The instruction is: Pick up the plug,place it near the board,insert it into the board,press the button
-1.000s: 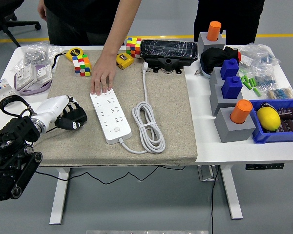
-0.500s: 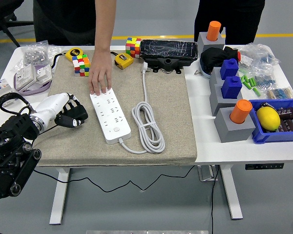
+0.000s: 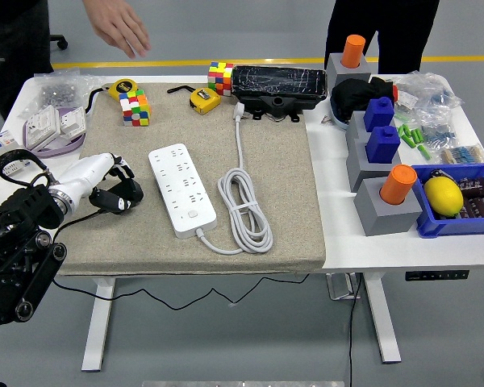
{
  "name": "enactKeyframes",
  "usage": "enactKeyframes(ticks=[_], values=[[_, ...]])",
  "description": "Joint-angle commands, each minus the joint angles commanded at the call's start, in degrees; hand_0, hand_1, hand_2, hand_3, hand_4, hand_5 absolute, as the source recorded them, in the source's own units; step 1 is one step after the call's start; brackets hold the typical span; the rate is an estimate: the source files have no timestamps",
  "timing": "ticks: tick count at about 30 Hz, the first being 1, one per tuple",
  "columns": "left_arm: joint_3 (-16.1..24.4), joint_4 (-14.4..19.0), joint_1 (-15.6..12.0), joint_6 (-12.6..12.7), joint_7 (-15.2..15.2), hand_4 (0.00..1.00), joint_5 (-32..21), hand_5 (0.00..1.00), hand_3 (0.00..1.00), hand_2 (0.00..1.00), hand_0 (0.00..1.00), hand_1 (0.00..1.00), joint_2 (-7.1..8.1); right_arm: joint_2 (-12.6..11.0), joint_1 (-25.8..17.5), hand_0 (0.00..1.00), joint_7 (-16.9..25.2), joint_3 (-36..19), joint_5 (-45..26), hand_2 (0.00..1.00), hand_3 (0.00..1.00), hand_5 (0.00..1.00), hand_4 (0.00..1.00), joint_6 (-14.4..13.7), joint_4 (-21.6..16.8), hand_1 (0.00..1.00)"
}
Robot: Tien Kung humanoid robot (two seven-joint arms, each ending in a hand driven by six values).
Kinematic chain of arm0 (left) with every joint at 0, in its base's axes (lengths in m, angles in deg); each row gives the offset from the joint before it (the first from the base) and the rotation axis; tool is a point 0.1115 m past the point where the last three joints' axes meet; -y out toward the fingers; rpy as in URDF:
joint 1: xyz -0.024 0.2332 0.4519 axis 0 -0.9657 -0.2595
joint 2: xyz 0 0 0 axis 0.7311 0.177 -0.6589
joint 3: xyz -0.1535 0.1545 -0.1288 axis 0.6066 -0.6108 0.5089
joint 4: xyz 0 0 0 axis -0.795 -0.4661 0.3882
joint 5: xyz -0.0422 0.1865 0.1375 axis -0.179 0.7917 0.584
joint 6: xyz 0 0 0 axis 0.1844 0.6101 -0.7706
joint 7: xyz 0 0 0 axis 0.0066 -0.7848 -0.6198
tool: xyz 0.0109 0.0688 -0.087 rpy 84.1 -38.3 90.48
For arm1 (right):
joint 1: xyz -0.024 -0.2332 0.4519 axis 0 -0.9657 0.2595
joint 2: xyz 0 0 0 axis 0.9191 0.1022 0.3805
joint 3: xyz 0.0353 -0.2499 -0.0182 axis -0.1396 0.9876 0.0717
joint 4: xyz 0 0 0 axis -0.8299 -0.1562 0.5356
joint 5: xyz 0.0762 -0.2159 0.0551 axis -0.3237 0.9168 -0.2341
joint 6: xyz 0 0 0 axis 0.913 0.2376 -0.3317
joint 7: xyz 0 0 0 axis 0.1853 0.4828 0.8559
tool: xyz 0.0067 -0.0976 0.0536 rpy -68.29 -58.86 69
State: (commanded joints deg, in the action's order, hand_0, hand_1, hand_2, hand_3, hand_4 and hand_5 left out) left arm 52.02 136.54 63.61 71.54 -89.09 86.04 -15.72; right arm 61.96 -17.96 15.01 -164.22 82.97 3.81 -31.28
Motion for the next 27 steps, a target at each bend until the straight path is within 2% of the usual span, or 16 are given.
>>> enactKeyframes(ticks=[4, 6, 11, 12, 17, 18, 22, 23, 24, 27], values=[[0.14, 0.61, -0.08, -0.76, -0.32, 0.965, 0.21, 0.169, 0.615, 0.679, 0.641, 0.752, 0.05, 0.08, -0.05, 0.778, 0.04, 0.01, -0.02, 0.717, 0.747, 0.935, 0.998, 0.03, 0.00, 0.718], [0.58, 1.78, -0.22, -1.51, -0.52, 0.974, 0.14, 0.171, 0.623, 0.699, 0.657, 0.764, 0.02, 0.13, -0.09, 0.779, 0.03, -0.01, 0.01, 0.717, 0.747, 0.935, 0.998, 0.06, 0.00, 0.717], [2.21, 5.08, -0.63, -1.08, -0.14, 0.974, -1.11, 0.171, 0.623, 0.699, 0.657, 0.764, -0.12, 0.21, 0.02, 0.779, 0.03, -0.18, 0.04, 0.717, 0.747, 0.935, 0.998, 0.06, 0.00, 0.717], [2.41, 5.41, -0.62, -0.95, -0.06, 0.998, -1.39, 0.420, 0.808, 0.896, 0.807, 0.929, -0.13, 0.21, 0.09, 0.779, 0.03, -0.17, 0.01, 0.716, 0.747, 0.936, 0.998, 0.06, 0.00, 0.717], [3.96, 6.64, -1.39, 1.63, 1.08, 0.998, -6.05, 0.420, 0.808, 0.896, 0.807, 0.929, -0.67, 0.35, 0.06, 0.779, 0.05, -0.24, 0.05, 0.716, 0.747, 0.936, 0.998, 0.07, 0.00, 0.717], [4.40, 6.99, -1.76, 2.92, 1.93, 0.998, -7.57, 0.568, 0.998, 0.998, 0.998, 0.998, -0.99, 0.42, 0.07, 0.779, 0.00, -0.38, 0.16, 0.717, 0.748, 0.936, 0.998, 0.14, 0.00, 0.717], [5.71, 7.76, -3.43, 9.08, 5.57, 0.998, -14.86, 0.568, 0.998, 0.998, 0.998, 0.998, -2.62, 0.57, -0.12, 0.779, -0.19, -0.59, 0.49, 0.717, 0.748, 0.936, 0.998, 0.28, 0.00, 0.717], [6.32, 7.59, -4.26, 10.75, 7.18, 0.998, -17.09, 0.568, 0.998, 0.998, 0.998, 0.998, -3.58, 0.70, -0.24, 0.779, -0.22, -0.96, 0.77, 0.717, 0.748, 0.936, 0.998, 0.26, 0.00, 0.717], [6.58, 7.53, -4.63, 11.68, 8.10, 0.998, -19.18, 0.887, 0.998, 0.998, 0.998, 0.998, -4.01, 0.75, -0.29, 0.779, -0.24, -1.08, 0.87, 0.717, 0.747, 0.937, 0.998, 0.26, 0.00, 0.718], [7.80, 7.89, -6.72, 13.41, 12.11, 0.998, -26.21, 0.887, 0.998, 0.998, 0.998, 0.998, -5.97, 1.01, -0.35, 0.779, -0.22, -1.25, 1.03, 0.717, 0.747, 0.937, 0.998, 0.32, 0.00, 0.718]])
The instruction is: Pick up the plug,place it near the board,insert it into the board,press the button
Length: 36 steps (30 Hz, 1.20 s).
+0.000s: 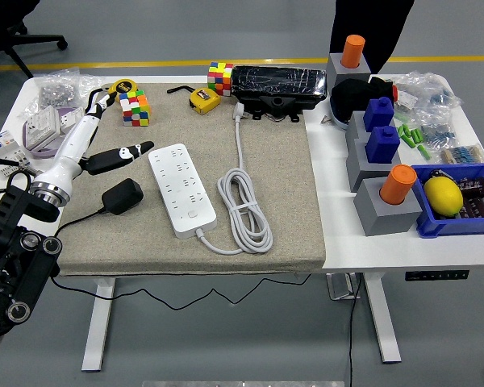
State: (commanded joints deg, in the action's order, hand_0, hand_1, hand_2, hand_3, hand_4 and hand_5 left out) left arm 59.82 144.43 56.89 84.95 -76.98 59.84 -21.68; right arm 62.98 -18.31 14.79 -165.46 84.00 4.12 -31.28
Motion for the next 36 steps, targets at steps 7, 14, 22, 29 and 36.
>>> enactKeyframes(ticks=[7, 14, 22, 29, 36], values=[[0.78, 0.64, -2.92, -6.40, 3.79, 0.998, -16.82, 0.998, 0.998, 0.998, 0.998, 0.998, -1.56, 0.59, 0.14, 0.779, 0.01, -1.09, 0.83, 0.719, 0.748, 0.937, 0.998, 0.00, 0.00, 0.718], [6.55, -3.13, -2.45, -10.71, 7.68, 0.998, -33.20, 0.998, 0.956, 0.963, 0.989, 0.998, -1.67, 1.10, 0.02, 0.779, 0.11, -1.43, 1.44, 0.719, 0.748, 0.936, 0.998, 0.07, 0.00, 0.718], [9.89, -5.85, -3.65, -11.20, 7.12, 0.998, -46.16, 0.998, 0.869, 0.849, 0.912, 0.896, -2.35, 1.32, -0.26, 0.779, -0.49, -1.67, 1.83, 0.719, 0.748, 0.935, 0.998, 0.01, 0.00, 0.717], [9.82, -5.22, -4.21, -11.49, 5.93, 0.998, -43.42, 0.998, 0.867, 0.847, 0.910, 0.898, -2.46, 1.25, -0.37, 0.780, -0.91, -1.53, 1.67, 0.719, 0.750, 0.936, 0.998, 0.03, 0.00, 0.718], [10.53, -3.48, -4.51, -10.47, 4.88, 0.998, -38.86, 0.998, 0.865, 0.844, 0.909, 0.894, -2.29, 1.32, -0.37, 0.780, -0.93, -1.31, 1.63, 0.718, 0.749, 0.936, 0.998, 0.11, 0.00, 0.718]])
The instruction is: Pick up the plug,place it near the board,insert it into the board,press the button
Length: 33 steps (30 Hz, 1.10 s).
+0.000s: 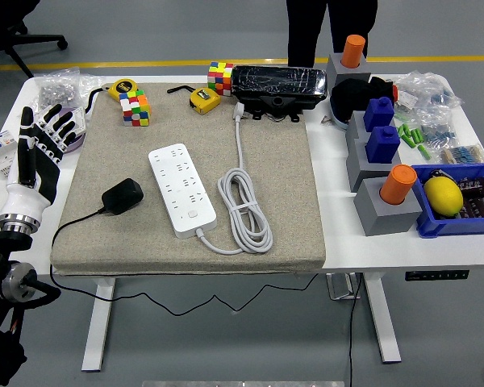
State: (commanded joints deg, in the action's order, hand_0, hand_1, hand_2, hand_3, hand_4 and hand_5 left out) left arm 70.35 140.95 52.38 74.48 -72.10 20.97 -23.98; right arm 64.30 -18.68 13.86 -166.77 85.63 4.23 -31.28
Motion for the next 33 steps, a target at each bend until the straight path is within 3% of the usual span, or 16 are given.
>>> enactKeyframes(ticks=[10, 21, 33], values=[[1.77, -2.15, 0.42, -0.02, -0.06, 0.998, 0.37, 0.998, 0.852, 0.840, 0.899, 0.893, -0.25, -0.03, 0.33, 0.780, 0.00, 0.59, -0.48, 0.719, 0.750, 0.935, 0.998, 0.07, 0.00, 0.717], [1.58, -0.41, -0.52, 0.74, -0.61, 0.998, 2.19, 0.998, 0.852, 0.845, 0.891, 0.895, -1.54, -0.04, 0.27, 0.781, -0.06, 0.71, -0.58, 0.719, 0.750, 0.937, 0.998, 0.18, 0.00, 0.717], [1.38, -0.09, -0.42, 1.01, -0.67, 0.998, 2.49, 0.998, 0.850, 0.843, 0.892, 0.893, -1.38, -0.12, 0.33, 0.780, -0.17, 0.63, -0.53, 0.719, 0.750, 0.938, 0.998, 0.09, 0.00, 0.717]])
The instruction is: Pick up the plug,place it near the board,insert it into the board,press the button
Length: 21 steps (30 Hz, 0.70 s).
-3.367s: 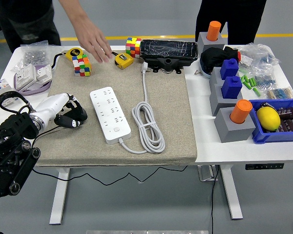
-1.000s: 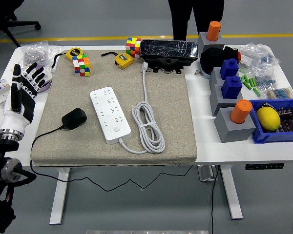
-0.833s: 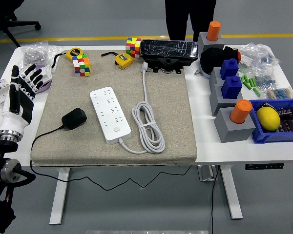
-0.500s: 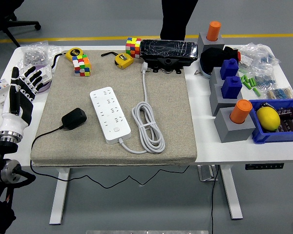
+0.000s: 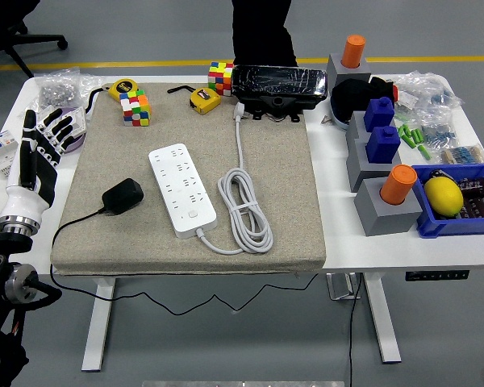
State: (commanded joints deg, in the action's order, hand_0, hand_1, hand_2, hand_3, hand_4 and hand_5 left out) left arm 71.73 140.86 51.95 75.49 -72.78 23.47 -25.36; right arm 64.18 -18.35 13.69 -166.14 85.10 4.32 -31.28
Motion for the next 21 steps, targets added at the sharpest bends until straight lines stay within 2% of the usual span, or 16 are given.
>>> enactKeyframes(ticks=[21], values=[[-1.00, -0.15, 0.10, 0.01, 0.19, 0.998, -0.31, 0.998, 0.845, 0.836, 0.890, 0.888, 0.06, 0.18, -0.37, 0.780, 0.17, -0.17, 0.11, 0.719, 0.750, 0.938, 0.998, 0.16, 0.00, 0.718]])
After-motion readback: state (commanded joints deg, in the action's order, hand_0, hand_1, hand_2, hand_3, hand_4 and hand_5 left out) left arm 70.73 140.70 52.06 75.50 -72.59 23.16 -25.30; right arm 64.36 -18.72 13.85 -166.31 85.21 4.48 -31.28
